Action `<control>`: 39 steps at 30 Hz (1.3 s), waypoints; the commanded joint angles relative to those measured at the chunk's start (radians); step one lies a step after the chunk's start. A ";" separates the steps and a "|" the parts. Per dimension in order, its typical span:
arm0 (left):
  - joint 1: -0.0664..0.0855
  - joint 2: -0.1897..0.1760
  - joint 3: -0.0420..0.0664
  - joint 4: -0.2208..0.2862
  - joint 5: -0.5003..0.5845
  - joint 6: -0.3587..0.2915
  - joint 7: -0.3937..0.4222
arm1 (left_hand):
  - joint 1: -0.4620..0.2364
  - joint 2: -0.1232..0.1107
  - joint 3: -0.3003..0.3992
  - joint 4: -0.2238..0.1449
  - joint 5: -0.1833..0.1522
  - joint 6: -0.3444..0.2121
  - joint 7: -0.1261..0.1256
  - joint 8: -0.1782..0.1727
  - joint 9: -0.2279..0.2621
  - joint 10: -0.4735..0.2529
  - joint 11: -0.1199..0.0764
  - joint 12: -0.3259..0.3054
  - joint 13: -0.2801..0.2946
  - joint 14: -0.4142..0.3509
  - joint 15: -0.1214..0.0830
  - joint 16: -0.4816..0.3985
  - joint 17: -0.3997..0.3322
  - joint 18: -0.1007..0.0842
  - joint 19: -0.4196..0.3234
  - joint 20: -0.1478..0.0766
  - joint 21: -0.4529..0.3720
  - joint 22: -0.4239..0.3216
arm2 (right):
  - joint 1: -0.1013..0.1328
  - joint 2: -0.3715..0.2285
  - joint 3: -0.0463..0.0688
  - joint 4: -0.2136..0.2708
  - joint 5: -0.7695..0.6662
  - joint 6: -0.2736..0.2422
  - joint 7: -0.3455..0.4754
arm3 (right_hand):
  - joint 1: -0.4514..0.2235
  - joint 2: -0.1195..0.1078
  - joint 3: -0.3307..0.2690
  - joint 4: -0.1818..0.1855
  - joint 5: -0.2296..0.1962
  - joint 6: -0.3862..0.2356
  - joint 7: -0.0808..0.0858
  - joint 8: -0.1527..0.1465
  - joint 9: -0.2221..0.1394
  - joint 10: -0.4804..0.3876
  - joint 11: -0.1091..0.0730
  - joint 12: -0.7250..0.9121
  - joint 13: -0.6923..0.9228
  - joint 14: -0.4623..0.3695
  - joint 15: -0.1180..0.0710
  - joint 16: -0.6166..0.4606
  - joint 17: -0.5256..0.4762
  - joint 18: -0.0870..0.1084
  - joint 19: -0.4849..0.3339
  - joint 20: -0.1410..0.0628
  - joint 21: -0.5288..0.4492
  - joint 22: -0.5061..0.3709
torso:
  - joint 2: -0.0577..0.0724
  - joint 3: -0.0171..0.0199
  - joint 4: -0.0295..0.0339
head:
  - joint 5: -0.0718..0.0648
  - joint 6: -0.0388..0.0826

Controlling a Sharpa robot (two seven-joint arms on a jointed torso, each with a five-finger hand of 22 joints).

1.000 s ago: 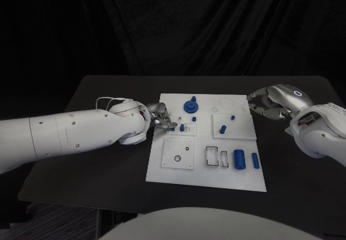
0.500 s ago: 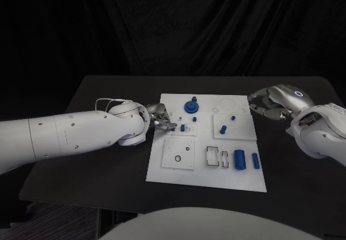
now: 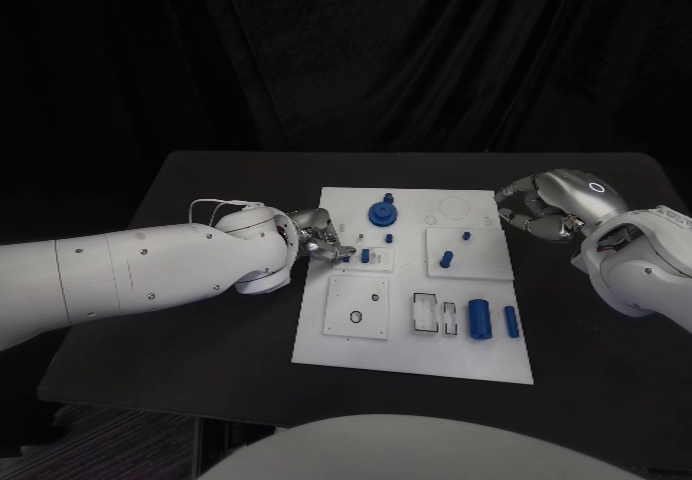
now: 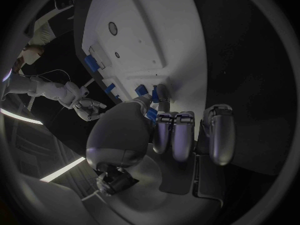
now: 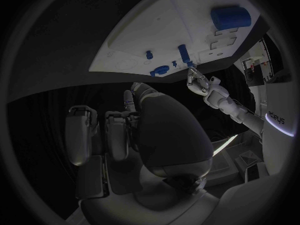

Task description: Assemble the parts on the task board

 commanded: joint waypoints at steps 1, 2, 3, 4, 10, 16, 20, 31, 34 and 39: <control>-0.013 0.005 -0.008 -0.004 0.006 0.026 -0.011 | -0.037 0.005 -0.028 0.000 -0.026 -0.004 0.012 -0.012 -0.004 0.106 0.006 -0.001 0.263 0.104 0.004 0.003 0.263 0.008 0.030 0.005 -0.005 0.213 | -0.002 0.000 0.001 0.000 -0.003 0.006 -0.013 | -0.005 -0.002 0.004 0.001 0.006 0.007 0.003 -0.005 -0.001 0.049 -0.003 -0.005 0.203 0.102 -0.009 -0.006 0.251 0.007 0.049 -0.007 -0.006 0.223 | 0.000 -0.0006 -0.0016 | 0.001 0.000; -0.014 0.006 -0.008 -0.006 0.006 0.026 -0.011 | -0.047 0.007 -0.037 0.000 -0.033 -0.006 0.013 -0.014 -0.005 0.106 0.006 -0.001 0.263 0.104 0.005 0.003 0.263 0.008 0.030 0.005 -0.006 0.213 | -0.002 0.000 0.001 0.000 -0.003 0.006 -0.014 | -0.005 -0.002 0.004 0.001 0.006 0.007 0.003 -0.005 -0.001 0.049 -0.003 -0.005 0.203 0.102 -0.009 -0.006 0.251 0.007 0.049 -0.007 -0.006 0.223 | 0.000 -0.0007 -0.0017 | 0.001 0.000; -0.014 0.007 -0.008 -0.007 0.006 0.026 -0.011 | -0.053 0.008 -0.043 0.000 -0.038 -0.008 0.013 -0.016 -0.006 0.106 0.007 -0.001 0.263 0.104 0.005 0.003 0.263 0.008 0.030 0.006 -0.006 0.213 | -0.002 0.000 0.001 0.000 -0.003 0.007 -0.014 | -0.005 -0.002 0.004 0.001 0.006 0.007 0.003 -0.005 -0.001 0.049 -0.003 -0.005 0.203 0.102 -0.009 -0.006 0.251 0.007 0.049 -0.007 -0.006 0.223 | 0.000 -0.0007 -0.0017 | 0.001 0.000; -0.015 0.008 -0.008 -0.009 0.006 0.027 -0.011 | -0.082 0.014 -0.067 0.001 -0.058 -0.010 0.015 -0.021 -0.010 0.106 0.008 -0.001 0.263 0.104 0.007 0.003 0.263 0.009 0.029 0.007 -0.008 0.212 | -0.003 0.000 0.001 -0.001 -0.003 0.007 -0.014 | -0.005 -0.002 0.004 0.001 0.006 0.007 0.003 -0.005 -0.001 0.049 -0.003 -0.005 0.203 0.102 -0.009 -0.006 0.251 0.007 0.049 -0.007 -0.006 0.223 | 0.000 -0.0005 -0.0017 | 0.001 0.000; -0.018 0.012 -0.008 -0.015 0.006 0.030 -0.012 | -0.175 0.045 -0.147 0.002 -0.131 -0.013 0.020 -0.035 -0.024 0.106 0.013 -0.001 0.263 0.104 0.011 0.003 0.263 0.010 0.026 0.012 -0.013 0.211 | -0.003 0.000 0.001 -0.002 -0.003 0.008 -0.015 | -0.005 -0.002 0.004 0.001 0.006 0.007 0.003 -0.005 -0.001 0.049 -0.003 -0.005 0.203 0.102 -0.009 -0.006 0.251 0.007 0.049 -0.007 -0.006 0.223 | 0.000 0.0001 -0.0021 | 0.001 0.000; -0.020 0.011 -0.008 -0.019 0.006 0.026 -0.012 | -0.238 0.087 -0.198 0.004 -0.125 -0.013 0.022 -0.041 -0.030 0.106 0.015 -0.001 0.263 0.104 0.013 0.003 0.263 0.011 0.025 0.014 -0.016 0.210 | -0.003 0.000 0.001 -0.002 -0.003 0.010 -0.016 | -0.005 -0.002 0.004 0.001 0.006 0.007 0.003 -0.005 -0.001 0.049 -0.003 -0.005 0.203 0.102 -0.009 -0.006 0.251 0.007 0.049 -0.007 -0.006 0.223 | 0.000 0.0007 -0.0008 | 0.001 0.000; -0.021 0.010 -0.008 -0.021 0.006 0.030 -0.017 | -0.251 0.108 -0.228 0.002 -0.081 0.002 0.018 -0.030 -0.023 0.106 0.013 -0.001 0.263 0.104 0.012 0.003 0.263 0.010 0.027 0.014 -0.012 0.212 | -0.003 0.000 0.001 -0.002 -0.003 0.010 -0.016 | -0.005 -0.002 0.004 0.001 0.006 0.007 0.003 -0.005 -0.001 0.049 -0.003 -0.005 0.203 0.102 -0.009 -0.006 0.251 0.007 0.049 -0.007 -0.006 0.223 | 0.000 0.0002 -0.0016 | 0.003 0.000; -0.022 0.009 -0.008 -0.021 0.006 0.006 -0.009 | -0.252 0.175 -0.339 0.003 -0.069 0.007 -0.001 0.072 0.127 0.106 -0.004 -0.001 0.263 0.104 -0.003 0.003 0.263 0.009 0.031 0.000 -0.007 0.213 | -0.003 0.000 0.001 -0.001 -0.003 0.010 -0.015 | -0.006 -0.002 0.005 0.001 0.006 0.007 0.003 -0.005 -0.001 0.049 -0.003 -0.005 0.203 0.101 -0.009 -0.007 0.250 0.007 0.048 -0.007 -0.007 0.223 | 0.001 0.0003 -0.0004 | 0.004 0.000; -0.022 0.009 -0.008 -0.021 0.006 -0.011 0.008 | -0.246 0.201 -0.364 0.002 -0.069 -0.009 -0.002 0.093 0.173 0.106 -0.004 -0.001 0.263 0.104 -0.003 0.003 0.263 0.009 0.031 -0.001 -0.007 0.213 | -0.003 0.000 0.001 -0.001 -0.003 0.010 -0.016 | -0.006 -0.002 0.005 0.001 0.006 0.007 0.003 -0.005 -0.001 0.049 -0.003 -0.005 0.203 0.101 -0.009 -0.007 0.250 0.007 0.048 -0.007 -0.007 0.223 | 0.002 0.0005 -0.0005 | 0.005 0.000; -0.022 0.008 -0.008 -0.022 0.006 -0.028 0.030 | -0.226 0.229 -0.384 0.002 -0.049 -0.008 -0.007 0.123 0.213 0.106 -0.008 -0.001 0.263 0.104 -0.005 0.003 0.263 0.008 0.031 -0.002 -0.006 0.213 | -0.003 0.000 0.001 0.000 -0.003 0.011 -0.016 | -0.006 -0.001 0.006 0.001 0.006 0.008 0.003 -0.005 -0.001 0.049 -0.003 -0.005 0.203 0.102 -0.009 -0.006 0.251 0.007 0.049 -0.007 -0.007 0.223 | 0.003 -0.0003 -0.0003 | 0.004 0.000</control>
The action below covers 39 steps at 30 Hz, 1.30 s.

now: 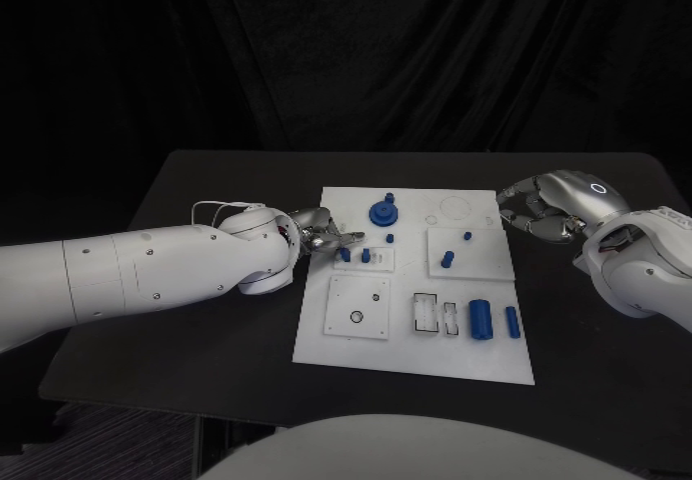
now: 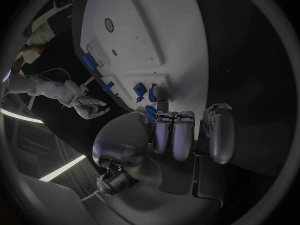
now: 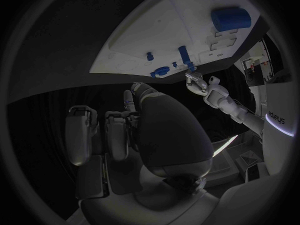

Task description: Assemble the parts on the task board

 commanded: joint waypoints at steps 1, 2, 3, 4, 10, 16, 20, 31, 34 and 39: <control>-0.012 0.000 -0.009 -0.005 0.007 0.002 0.017 | 0.003 0.018 -0.009 0.000 0.010 -0.001 -0.003 0.014 0.028 0.106 -0.008 -0.001 0.263 0.107 -0.009 0.003 0.263 0.008 0.031 -0.010 0.004 0.213 | -0.002 -0.001 0.001 0.002 -0.003 0.004 -0.015 | -0.006 -0.002 0.006 0.001 0.006 0.004 -0.001 -0.005 -0.001 0.049 -0.003 -0.005 0.203 0.102 -0.009 -0.006 0.251 0.007 0.049 -0.007 -0.007 0.223 | 0.000 -0.0002 0.0002 | 0.000 0.000; -0.012 0.000 -0.009 -0.005 0.007 -0.001 0.022 | 0.006 0.022 -0.011 0.000 0.014 -0.001 -0.004 0.018 0.029 0.106 -0.009 -0.001 0.263 0.107 -0.009 0.003 0.263 0.008 0.031 -0.010 0.005 0.213 | -0.002 -0.001 0.001 0.002 -0.003 0.003 -0.015 | -0.006 -0.001 0.006 0.001 0.006 0.004 -0.001 -0.005 -0.001 0.049 -0.004 -0.005 0.203 0.101 -0.009 -0.007 0.250 0.007 0.048 -0.007 -0.007 0.223 | 0.001 0.0000 0.0000 | 0.000 0.000; -0.012 0.000 -0.009 -0.006 0.007 -0.003 0.026 | 0.007 0.024 -0.012 0.000 0.015 -0.001 -0.004 0.020 0.029 0.106 -0.009 -0.001 0.263 0.107 -0.009 0.003 0.263 0.008 0.031 -0.010 0.004 0.213 | -0.002 -0.001 0.001 0.002 -0.003 0.003 -0.015 | -0.006 -0.001 0.006 0.001 0.006 0.004 -0.001 -0.005 -0.001 0.049 -0.004 -0.005 0.203 0.101 -0.009 -0.007 0.250 0.007 0.048 -0.007 -0.007 0.223 | 0.001 0.0001 -0.0001 | 0.000 0.000; -0.012 0.000 -0.009 -0.006 0.007 -0.005 0.031 | 0.007 0.024 -0.012 0.000 0.015 -0.001 -0.004 0.020 0.029 0.106 -0.009 -0.001 0.263 0.107 -0.009 0.003 0.263 0.008 0.031 -0.010 0.004 0.213 | -0.002 -0.001 0.001 0.002 -0.003 0.003 -0.015 | -0.006 -0.001 0.006 0.001 0.006 0.004 -0.001 -0.005 -0.001 0.049 -0.004 -0.005 0.203 0.101 -0.009 -0.007 0.250 0.007 0.048 -0.007 -0.007 0.223 | 0.000 0.0001 -0.0004 | 0.000 0.000; -0.012 0.001 -0.009 -0.008 0.007 -0.013 0.053 | 0.014 0.039 -0.018 0.000 0.018 0.000 -0.006 0.036 0.030 0.106 -0.010 -0.001 0.263 0.107 -0.010 0.003 0.263 0.008 0.031 -0.011 0.006 0.213 | -0.002 -0.002 0.001 0.003 -0.003 0.001 -0.015 | -0.006 -0.001 0.006 0.001 0.006 0.004 -0.001 -0.005 -0.001 0.049 -0.004 -0.005 0.203 0.101 -0.009 -0.007 0.250 0.007 0.048 -0.007 -0.007 0.223 | 0.000 0.0005 -0.0004 | -0.001 0.000; -0.012 -0.003 -0.009 -0.008 0.007 -0.018 0.063 | 0.022 0.050 -0.030 0.000 0.022 0.010 -0.010 0.078 0.034 0.106 -0.013 -0.001 0.263 0.107 -0.012 0.003 0.263 0.008 0.031 -0.013 0.007 0.214 | -0.002 -0.002 0.001 0.003 -0.003 -0.001 -0.015 | -0.006 -0.001 0.006 0.001 0.006 0.004 -0.001 -0.005 -0.001 0.049 -0.004 -0.005 0.203 0.101 -0.009 -0.007 0.250 0.007 0.048 -0.007 -0.007 0.223 | 0.000 0.0005 -0.0001 | -0.001 0.000; -0.012 -0.005 -0.009 -0.008 0.007 -0.028 0.074 | 0.024 0.051 -0.032 0.000 0.024 0.012 -0.010 0.090 0.035 0.106 -0.014 -0.001 0.263 0.107 -0.012 0.003 0.263 0.008 0.032 -0.013 0.008 0.214 | -0.002 -0.002 0.001 0.002 -0.003 -0.002 -0.014 | -0.005 0.001 0.008 0.001 0.006 0.004 -0.001 -0.006 -0.002 0.049 -0.004 -0.005 0.203 0.101 -0.009 -0.007 0.250 0.007 0.048 -0.007 -0.007 0.223 | -0.001 0.0005 -0.0009 | 0.000 0.000; -0.013 -0.007 -0.009 -0.008 0.007 -0.063 0.107 | 0.055 0.061 -0.046 -0.001 0.056 0.011 -0.014 0.149 0.039 0.106 -0.017 -0.001 0.263 0.107 -0.016 0.003 0.263 0.007 0.034 -0.017 0.012 0.215 | -0.003 -0.002 0.001 0.002 -0.003 -0.003 -0.013 | -0.005 0.001 0.008 0.001 0.006 0.004 -0.001 -0.006 -0.002 0.049 -0.004 -0.005 0.203 0.101 -0.009 -0.007 0.250 0.007 0.048 -0.007 -0.007 0.223 | -0.001 -0.0005 -0.0002 | -0.001 0.000; -0.013 -0.008 -0.009 -0.007 0.007 -0.073 0.116 | 0.068 0.063 -0.049 -0.001 0.069 0.014 -0.016 0.173 0.042 0.106 -0.018 -0.001 0.263 0.107 -0.017 0.003 0.263 0.007 0.034 -0.018 0.013 0.215 | -0.003 -0.003 0.001 0.002 -0.003 -0.004 -0.013 | -0.005 0.001 0.008 0.001 0.006 0.004 -0.001 -0.006 -0.002 0.049 -0.004 -0.005 0.203 0.101 -0.009 -0.007 0.250 0.007 0.048 -0.007 -0.007 0.223 | -0.001 -0.0008 -0.0005 | -0.001 0.000; -0.013 -0.009 -0.009 -0.008 0.007 -0.082 0.125 | 0.077 0.065 -0.050 -0.001 0.079 0.024 -0.017 0.206 0.046 0.106 -0.020 -0.001 0.263 0.107 -0.018 0.003 0.263 0.006 0.034 -0.019 0.014 0.215 | -0.003 -0.002 0.001 0.002 -0.003 -0.004 -0.012 | -0.005 0.002 0.009 0.000 0.006 0.004 0.000 -0.006 -0.002 0.049 -0.004 -0.005 0.203 0.102 -0.010 -0.006 0.251 0.007 0.048 -0.007 -0.007 0.223 | -0.001 -0.0012 -0.0008 | 0.000 0.000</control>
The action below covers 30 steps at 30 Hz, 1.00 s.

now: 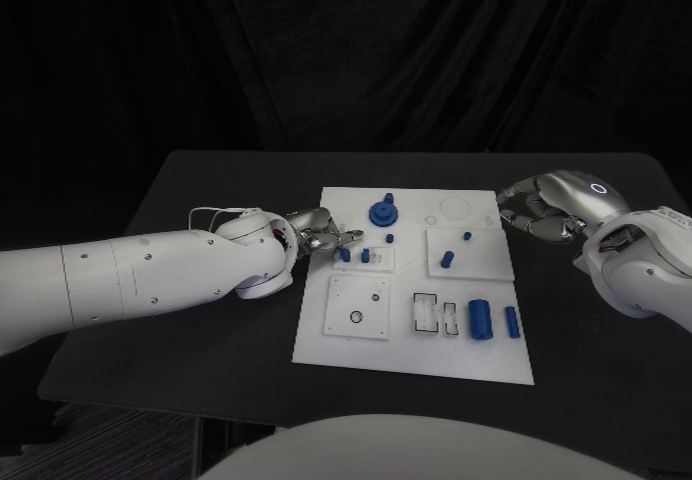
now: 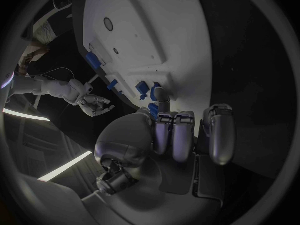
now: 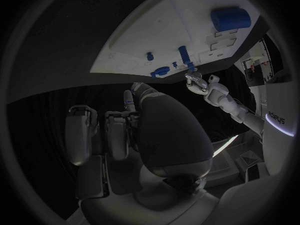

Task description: Assemble the parts on the task board

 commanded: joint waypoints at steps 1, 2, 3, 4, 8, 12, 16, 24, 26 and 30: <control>-0.002 0.000 0.000 0.001 0.005 -0.029 0.038 | 0.008 0.000 -0.004 0.000 0.005 0.006 0.001 0.004 0.047 0.104 -0.007 -0.001 0.263 0.104 -0.008 0.003 0.263 0.007 0.038 -0.007 0.006 0.216 | -0.003 0.000 0.001 0.001 -0.003 -0.004 -0.012 | -0.005 0.002 0.005 -0.001 0.006 0.004 0.000 -0.006 -0.001 0.049 -0.004 -0.005 0.203 0.100 -0.008 -0.002 0.251 0.007 0.048 -0.007 -0.003 0.223 | 0.000 -0.0004 0.0005 | 0.000 0.000; -0.002 0.000 0.000 0.001 0.005 -0.031 0.039 | 0.010 0.000 -0.004 0.000 0.007 0.006 0.000 0.005 0.047 0.104 -0.007 -0.001 0.263 0.104 -0.008 0.003 0.263 0.007 0.038 -0.008 0.006 0.216 | -0.003 0.000 0.001 0.001 -0.003 -0.004 -0.012 | -0.005 0.002 0.005 -0.001 0.006 0.004 0.000 -0.006 -0.001 0.049 -0.004 -0.005 0.203 0.100 -0.008 -0.002 0.251 0.007 0.048 -0.007 -0.003 0.223 | 0.000 -0.0004 0.0003 | 0.000 0.000; -0.002 -0.001 0.000 0.001 0.005 -0.033 0.041 | 0.010 0.000 -0.004 0.000 0.007 0.006 0.000 0.005 0.047 0.104 -0.007 -0.001 0.263 0.104 -0.008 0.003 0.263 0.007 0.038 -0.008 0.006 0.216 | -0.003 0.000 0.001 0.001 -0.003 -0.004 -0.012 | -0.005 0.002 0.005 -0.001 0.006 0.004 0.000 -0.006 -0.001 0.049 -0.004 -0.005 0.203 0.100 -0.008 -0.002 0.251 0.007 0.048 -0.007 -0.003 0.223 | 0.000 -0.0004 0.0002 | 0.001 0.000; -0.002 -0.001 0.000 0.002 0.005 -0.035 0.042 | 0.012 0.001 -0.004 0.000 0.009 0.005 0.000 0.004 0.046 0.104 -0.008 -0.001 0.263 0.104 -0.008 0.003 0.263 0.007 0.038 -0.008 0.006 0.216 | -0.003 0.000 0.001 0.001 -0.003 -0.005 -0.012 | -0.005 0.002 0.005 -0.001 0.006 0.004 0.000 -0.006 -0.001 0.049 -0.004 -0.005 0.203 0.100 -0.008 -0.002 0.251 0.007 0.048 -0.007 -0.003 0.223 | 0.000 -0.0001 -0.0003 | 0.001 0.000; -0.002 -0.001 0.000 0.002 0.005 -0.039 0.046 | 0.014 0.001 -0.004 0.000 0.011 0.006 0.000 0.008 0.046 0.104 -0.008 -0.001 0.263 0.104 -0.008 0.003 0.263 0.006 0.039 -0.008 0.007 0.216 | -0.004 0.000 0.001 0.000 -0.003 -0.004 -0.012 | -0.005 0.002 0.005 -0.001 0.006 0.004 0.000 -0.006 -0.001 0.049 -0.004 -0.005 0.203 0.100 -0.008 -0.002 0.251 0.007 0.048 -0.007 -0.003 0.223 | 0.000 0.0001 0.0003 | 0.001 0.000; -0.002 -0.001 0.000 0.001 0.005 -0.036 0.045 | 0.016 0.001 -0.004 0.000 0.012 0.001 -0.001 -0.003 0.044 0.104 -0.008 -0.001 0.263 0.104 -0.009 0.003 0.263 0.006 0.039 -0.008 0.007 0.216 | -0.004 0.001 0.001 -0.001 -0.003 -0.005 -0.012 | -0.005 0.002 0.005 -0.001 0.006 0.004 0.000 -0.006 -0.001 0.049 -0.004 -0.005 0.203 0.100 -0.008 -0.002 0.251 0.007 0.048 -0.007 -0.003 0.223 | 0.000 0.0005 0.0004 | 0.001 0.000; -0.002 0.000 0.000 0.000 0.005 -0.030 0.041 | 0.016 0.002 -0.004 0.000 0.013 -0.005 -0.001 -0.016 0.041 0.104 -0.008 -0.001 0.263 0.104 -0.009 0.003 0.263 0.007 0.038 -0.008 0.006 0.216 | -0.005 0.001 0.001 -0.001 -0.003 -0.004 -0.012 | -0.005 0.002 0.005 -0.001 0.006 0.004 0.000 -0.006 -0.001 0.049 -0.004 -0.005 0.203 0.100 -0.008 -0.002 0.251 0.007 0.048 -0.007 -0.003 0.223 | 0.000 0.0002 0.0000 | 0.002 0.000; -0.002 0.003 0.000 -0.002 0.005 -0.017 0.031 | 0.016 0.002 -0.004 0.000 0.013 -0.021 -0.001 -0.056 0.033 0.104 -0.008 -0.001 0.263 0.104 -0.009 0.003 0.263 0.007 0.037 -0.008 0.003 0.215 | -0.006 0.003 0.001 -0.002 -0.003 -0.003 -0.012 | -0.005 0.002 0.005 -0.001 0.006 0.004 0.000 -0.006 -0.001 0.049 -0.004 -0.005 0.203 0.100 -0.008 -0.002 0.251 0.007 0.048 -0.007 -0.003 0.223 | -0.001 0.0007 0.0005 | 0.004 0.000; -0.002 0.004 0.000 -0.003 0.005 -0.015 0.029 | 0.017 0.002 -0.004 0.000 0.014 -0.026 -0.001 -0.068 0.031 0.104 -0.008 -0.001 0.263 0.104 -0.009 0.003 0.263 0.007 0.037 -0.008 0.003 0.215 | -0.006 0.003 0.001 -0.002 -0.003 -0.002 -0.012 | -0.005 0.002 0.005 -0.001 0.006 0.004 0.000 -0.006 -0.001 0.049 -0.004 -0.005 0.203 0.100 -0.008 -0.002 0.251 0.007 0.048 -0.007 -0.003 0.223 | -0.001 0.0006 0.0006 | 0.004 0.000; -0.002 0.005 0.000 -0.003 0.005 -0.011 0.028 | 0.023 -0.001 -0.006 -0.001 0.024 -0.031 -0.001 -0.072 0.028 0.104 -0.008 -0.001 0.263 0.104 -0.009 0.003 0.263 0.008 0.036 -0.009 0.001 0.214 | -0.006 0.003 0.001 -0.002 -0.003 -0.002 -0.012 | -0.005 0.002 0.005 -0.001 0.006 0.004 0.000 -0.006 -0.001 0.049 -0.004 -0.005 0.203 0.100 -0.008 -0.002 0.251 0.007 0.048 -0.007 -0.003 0.223 | 0.000 0.0008 0.0007 | 0.004 0.000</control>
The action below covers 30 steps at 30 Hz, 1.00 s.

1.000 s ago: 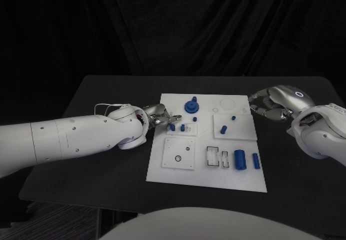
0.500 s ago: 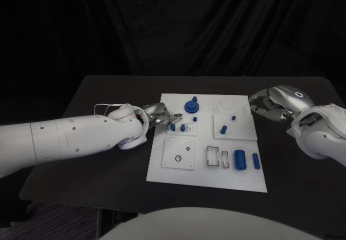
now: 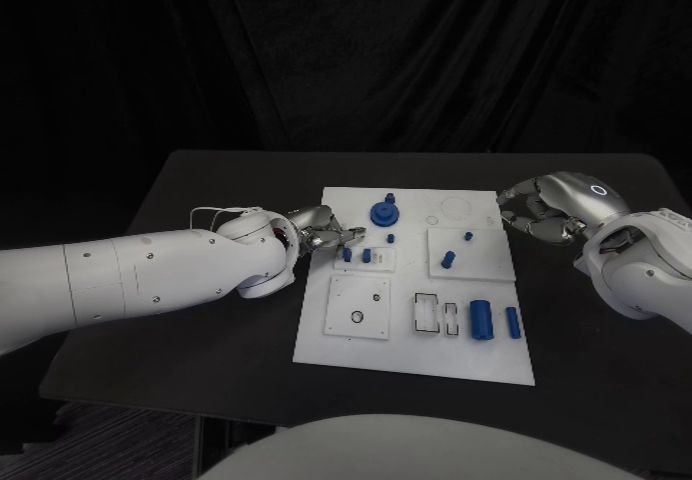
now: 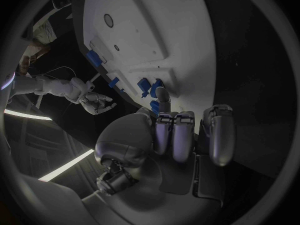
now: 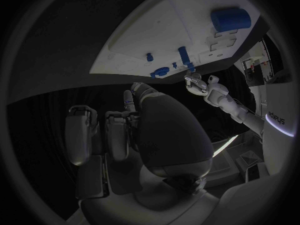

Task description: Assemble the parts on the task board

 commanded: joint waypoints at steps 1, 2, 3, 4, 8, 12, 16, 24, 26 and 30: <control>-0.002 0.003 0.001 0.001 0.005 0.011 0.006 | 0.014 0.000 -0.007 -0.001 0.011 -0.009 -0.002 -0.004 0.027 0.104 -0.009 -0.001 0.263 0.104 -0.009 0.003 0.263 0.008 0.032 -0.006 -0.002 0.214 | -0.003 0.000 0.001 0.000 -0.003 -0.002 -0.012 | -0.005 0.002 0.004 0.000 0.006 0.004 0.000 -0.006 -0.001 0.049 -0.004 -0.005 0.203 0.098 -0.006 -0.002 0.251 0.007 0.048 -0.007 -0.003 0.222 | 0.000 0.0003 0.0003 | 0.001 0.000; -0.002 0.003 0.001 0.001 0.005 0.012 0.005 | 0.019 -0.002 -0.009 -0.001 0.016 -0.011 -0.002 -0.004 0.027 0.104 -0.009 -0.001 0.263 0.104 -0.009 0.003 0.263 0.008 0.032 -0.006 -0.002 0.215 | -0.003 0.000 0.001 0.000 -0.003 -0.002 -0.012 | -0.005 0.002 0.004 0.000 0.006 0.004 0.000 -0.006 -0.001 0.049 -0.004 -0.005 0.203 0.098 -0.006 -0.002 0.251 0.007 0.048 -0.007 -0.003 0.222 | 0.000 0.0003 0.0002 | 0.001 0.000; -0.002 0.003 0.001 0.001 0.005 0.014 0.005 | 0.019 -0.002 -0.009 -0.001 0.016 -0.011 -0.002 -0.004 0.027 0.104 -0.009 -0.001 0.263 0.104 -0.009 0.003 0.263 0.008 0.032 -0.006 -0.002 0.215 | -0.003 0.000 0.001 0.000 -0.003 -0.002 -0.011 | -0.005 0.002 0.004 0.000 0.006 0.004 0.000 -0.006 -0.001 0.049 -0.004 -0.005 0.203 0.098 -0.006 -0.002 0.251 0.007 0.048 -0.007 -0.003 0.222 | 0.000 0.0002 0.0000 | 0.002 0.000; -0.002 0.004 0.001 0.001 0.005 0.015 0.004 | 0.026 -0.007 -0.011 -0.002 0.020 -0.012 -0.003 -0.004 0.027 0.104 -0.009 -0.001 0.263 0.104 -0.010 0.003 0.263 0.008 0.032 -0.006 -0.002 0.214 | -0.003 0.000 0.001 0.000 -0.003 -0.002 -0.011 | -0.005 0.002 0.004 0.000 0.006 0.004 0.000 -0.006 -0.001 0.049 -0.004 -0.005 0.203 0.098 -0.006 -0.002 0.251 0.007 0.048 -0.007 -0.003 0.222 | 0.000 0.0002 -0.0001 | 0.002 0.000; -0.002 0.004 0.001 0.001 0.005 0.023 0.003 | 0.053 -0.019 -0.015 -0.004 0.032 -0.014 -0.003 -0.003 0.027 0.104 -0.010 -0.001 0.263 0.104 -0.010 0.003 0.263 0.008 0.032 -0.007 -0.002 0.214 | -0.003 0.000 0.001 0.000 -0.003 -0.002 -0.011 | -0.005 0.002 0.004 0.000 0.006 0.004 0.000 -0.006 -0.001 0.049 -0.004 -0.005 0.203 0.098 -0.006 -0.002 0.251 0.007 0.048 -0.007 -0.003 0.222 | 0.000 0.0002 0.0002 | 0.003 0.000; -0.003 0.005 0.001 0.001 0.005 0.030 0.002 | 0.076 -0.024 -0.015 -0.004 0.047 -0.015 -0.005 -0.002 0.027 0.104 -0.010 -0.001 0.263 0.104 -0.011 0.003 0.263 0.008 0.032 -0.007 -0.002 0.214 | -0.003 0.000 0.001 0.001 -0.002 -0.002 -0.011 | -0.005 0.002 0.004 0.000 0.006 0.004 0.000 -0.006 -0.001 0.049 -0.004 -0.005 0.203 0.098 -0.006 -0.002 0.251 0.007 0.048 -0.007 -0.003 0.222 | 0.000 0.0002 0.0003 | 0.003 0.000; -0.003 0.005 0.001 0.001 0.005 0.034 0.004 | 0.085 -0.022 -0.014 -0.004 0.055 -0.013 -0.005 0.000 0.027 0.104 -0.011 -0.001 0.263 0.104 -0.011 0.003 0.263 0.008 0.031 -0.007 -0.003 0.214 | -0.003 0.000 0.001 0.001 0.009 -0.002 -0.010 | -0.005 0.002 0.004 0.000 0.006 0.004 0.000 -0.006 -0.001 0.049 -0.004 -0.005 0.203 0.098 -0.006 -0.002 0.251 0.007 0.048 -0.007 -0.003 0.222 | 0.001 0.0002 0.0007 | 0.003 0.000; -0.003 0.007 0.001 0.000 0.005 0.031 0.012 | 0.092 -0.019 -0.011 -0.003 0.062 -0.013 -0.006 0.001 0.027 0.104 -0.011 -0.001 0.263 0.104 -0.011 0.003 0.263 0.008 0.031 -0.008 -0.003 0.214 | -0.003 0.000 0.001 0.001 0.019 -0.001 -0.009 | -0.005 0.002 0.005 -0.001 0.006 0.004 0.000 -0.007 -0.002 0.050 -0.004 -0.004 0.203 0.098 -0.006 -0.001 0.252 0.006 0.049 -0.007 -0.002 0.223 | 0.001 0.0010 0.0003 | 0.003 0.000; -0.004 0.007 0.001 0.000 0.005 0.031 0.012 | 0.093 -0.019 -0.011 -0.003 0.063 -0.009 -0.006 0.009 0.028 0.104 -0.011 -0.001 0.263 0.104 -0.011 0.003 0.263 0.007 0.032 -0.008 -0.001 0.215 | -0.003 0.000 0.001 0.001 0.019 -0.001 -0.009 | -0.005 0.002 0.005 -0.001 0.006 0.004 0.000 -0.007 -0.002 0.050 -0.004 -0.004 0.203 0.098 -0.006 -0.001 0.252 0.006 0.049 -0.007 -0.002 0.223 | 0.001 0.0009 0.0001 | 0.002 0.000; -0.004 0.006 0.001 0.000 0.005 0.031 0.007 | 0.095 -0.020 -0.011 -0.003 0.066 0.011 -0.006 0.057 0.038 0.104 -0.012 -0.001 0.263 0.104 -0.012 0.003 0.263 0.007 0.033 -0.008 0.000 0.215 | -0.003 -0.001 0.001 0.000 0.020 -0.001 -0.009 | -0.005 0.002 0.005 -0.001 0.006 0.004 0.000 -0.007 -0.002 0.050 -0.004 -0.004 0.203 0.098 -0.006 -0.001 0.252 0.006 0.049 -0.007 -0.002 0.223 | 0.000 0.0010 0.0002 | 0.003 0.000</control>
